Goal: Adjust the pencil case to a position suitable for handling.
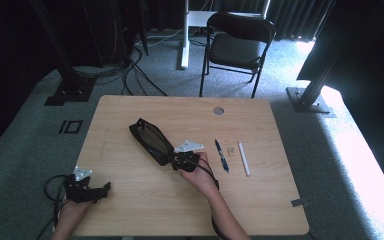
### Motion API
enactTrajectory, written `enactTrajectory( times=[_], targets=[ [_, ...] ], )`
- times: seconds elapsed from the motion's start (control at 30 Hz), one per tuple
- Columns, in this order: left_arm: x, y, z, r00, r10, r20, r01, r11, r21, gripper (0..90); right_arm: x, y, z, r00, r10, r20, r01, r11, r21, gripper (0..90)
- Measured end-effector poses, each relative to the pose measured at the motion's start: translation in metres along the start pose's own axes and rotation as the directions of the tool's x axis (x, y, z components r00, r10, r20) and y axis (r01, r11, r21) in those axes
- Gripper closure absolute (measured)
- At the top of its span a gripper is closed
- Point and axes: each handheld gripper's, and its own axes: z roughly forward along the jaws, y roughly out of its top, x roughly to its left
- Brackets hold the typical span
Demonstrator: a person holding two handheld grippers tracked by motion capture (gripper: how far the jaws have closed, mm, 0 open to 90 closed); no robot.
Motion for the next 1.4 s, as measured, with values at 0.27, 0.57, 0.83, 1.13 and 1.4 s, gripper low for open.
enactTrajectory(
  times=[0.27,0.57,0.83,1.13,1.4],
  targets=[
    [0.000,0.000,0.000,1.0000,0.000,0.000,0.000,1.0000,0.000,0.4,-0.002,-0.005,-0.011,0.9998,-0.012,-0.017,0.012,1.000,0.011,72.9],
    [0.000,0.000,0.000,1.0000,0.000,0.000,0.000,1.0000,0.000,0.4,0.000,-0.010,-0.025,0.9993,-0.026,-0.028,0.027,1.000,0.016,72.8],
    [0.000,0.000,0.000,1.0000,0.000,0.000,0.000,1.0000,0.000,0.4,-0.005,-0.023,-0.038,0.9992,-0.004,-0.039,0.005,1.000,0.014,72.9],
    [0.000,0.000,0.000,1.0000,0.000,0.000,0.000,1.0000,0.000,0.4,-0.009,-0.037,-0.057,0.9989,-0.017,-0.045,0.018,1.000,0.024,72.9],
    [0.000,0.000,0.000,1.0000,-0.007,-0.006,0.007,1.0000,0.001,0.4,-0.012,-0.047,-0.079,0.9985,-0.031,-0.044,0.033,0.999,0.038,72.8]
  ],
)
